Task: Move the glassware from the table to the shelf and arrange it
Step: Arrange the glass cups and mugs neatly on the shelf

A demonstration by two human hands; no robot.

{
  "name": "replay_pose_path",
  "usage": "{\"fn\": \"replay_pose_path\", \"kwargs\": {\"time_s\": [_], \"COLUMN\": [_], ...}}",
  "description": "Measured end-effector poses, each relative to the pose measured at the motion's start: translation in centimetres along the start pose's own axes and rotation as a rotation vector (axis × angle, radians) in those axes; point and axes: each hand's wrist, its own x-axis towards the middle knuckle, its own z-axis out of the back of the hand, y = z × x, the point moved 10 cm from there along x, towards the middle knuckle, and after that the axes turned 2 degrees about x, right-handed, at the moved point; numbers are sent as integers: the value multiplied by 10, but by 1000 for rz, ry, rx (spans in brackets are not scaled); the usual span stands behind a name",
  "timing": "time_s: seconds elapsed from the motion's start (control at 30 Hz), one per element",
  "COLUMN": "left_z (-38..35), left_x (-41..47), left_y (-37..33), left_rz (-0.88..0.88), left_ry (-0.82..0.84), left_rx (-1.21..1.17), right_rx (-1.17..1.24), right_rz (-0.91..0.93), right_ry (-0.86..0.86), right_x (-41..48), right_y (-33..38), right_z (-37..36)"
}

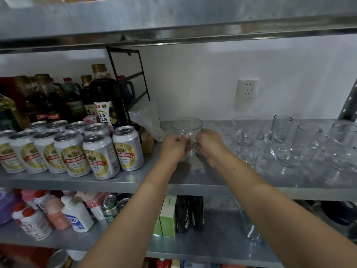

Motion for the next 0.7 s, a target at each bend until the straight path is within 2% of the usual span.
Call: {"fn": "replay_pose_path", "kwargs": {"time_s": [0.7], "left_z": [10], "left_x": [-3], "left_y": [-2], "left_rz": [-21], "left_ry": [-19], "left_rx": [87], "right_rx": [45], "right_rz": [-44], "right_ry": [20], "right_x": [-13], "right_y": [0], "right_z": [-8]}}
